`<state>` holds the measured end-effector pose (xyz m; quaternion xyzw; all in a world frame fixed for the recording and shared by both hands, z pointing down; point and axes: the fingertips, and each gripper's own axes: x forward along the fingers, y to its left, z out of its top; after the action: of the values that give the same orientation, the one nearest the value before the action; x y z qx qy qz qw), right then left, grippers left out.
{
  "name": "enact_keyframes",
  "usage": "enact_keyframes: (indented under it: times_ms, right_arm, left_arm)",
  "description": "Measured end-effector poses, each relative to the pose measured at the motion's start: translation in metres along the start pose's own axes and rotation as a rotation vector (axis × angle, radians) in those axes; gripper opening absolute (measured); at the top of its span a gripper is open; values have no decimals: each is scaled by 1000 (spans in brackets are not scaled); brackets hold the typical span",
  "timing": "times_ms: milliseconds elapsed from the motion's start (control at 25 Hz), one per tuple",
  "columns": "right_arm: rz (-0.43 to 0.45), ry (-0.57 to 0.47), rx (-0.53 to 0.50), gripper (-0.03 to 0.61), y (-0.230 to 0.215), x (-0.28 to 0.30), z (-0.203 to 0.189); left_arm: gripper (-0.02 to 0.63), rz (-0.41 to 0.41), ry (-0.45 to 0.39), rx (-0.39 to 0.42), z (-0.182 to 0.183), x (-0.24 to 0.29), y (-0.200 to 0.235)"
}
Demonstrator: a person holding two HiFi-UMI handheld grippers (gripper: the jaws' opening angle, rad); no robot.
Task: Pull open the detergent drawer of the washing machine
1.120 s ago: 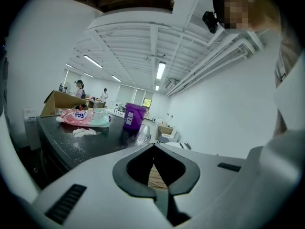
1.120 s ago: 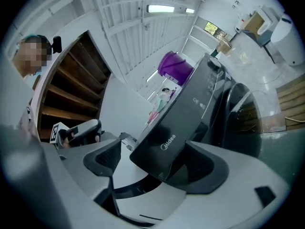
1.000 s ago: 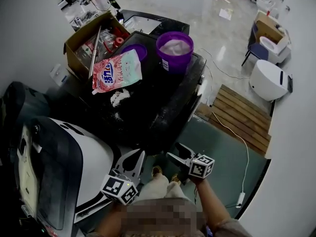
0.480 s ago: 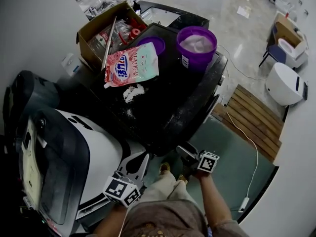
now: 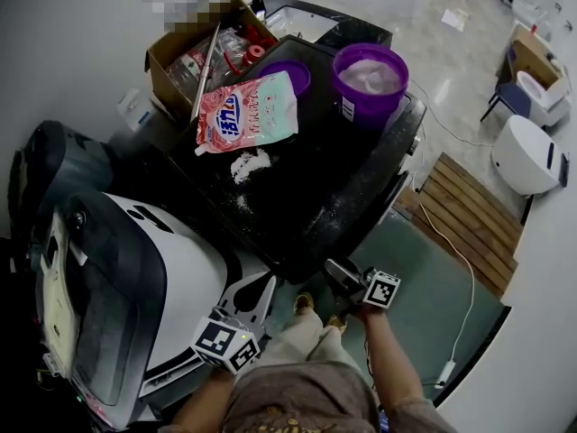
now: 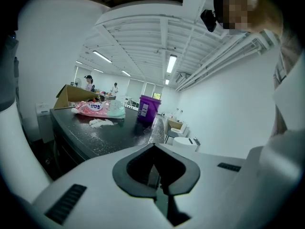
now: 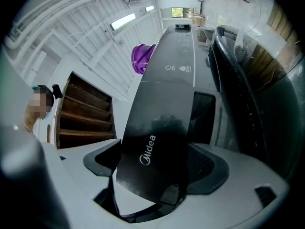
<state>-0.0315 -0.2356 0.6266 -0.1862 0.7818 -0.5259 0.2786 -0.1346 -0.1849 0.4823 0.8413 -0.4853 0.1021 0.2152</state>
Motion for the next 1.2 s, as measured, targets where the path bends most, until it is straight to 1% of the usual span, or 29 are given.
enact_keyframes:
  times_ms: [200, 440, 560, 920, 1200]
  right_arm:
    - [27, -19, 22, 419, -1, 5, 4]
    - [51, -16, 54, 397, -4, 3, 6]
    - [49, -27, 74, 390, -6, 0, 6]
    - [41, -33, 82, 388, -7, -2, 6]
    - [39, -51, 86, 387, -4, -18, 7]
  left_arm:
    - [21, 7, 1, -3, 1, 1, 5]
    - [21, 11, 2, -8, 3, 6, 6]
    - [21, 2, 1, -6, 5, 8, 2]
    - [21, -16, -1, 8, 7, 7, -4]
    - [21, -34, 3, 13, 8, 8, -8]
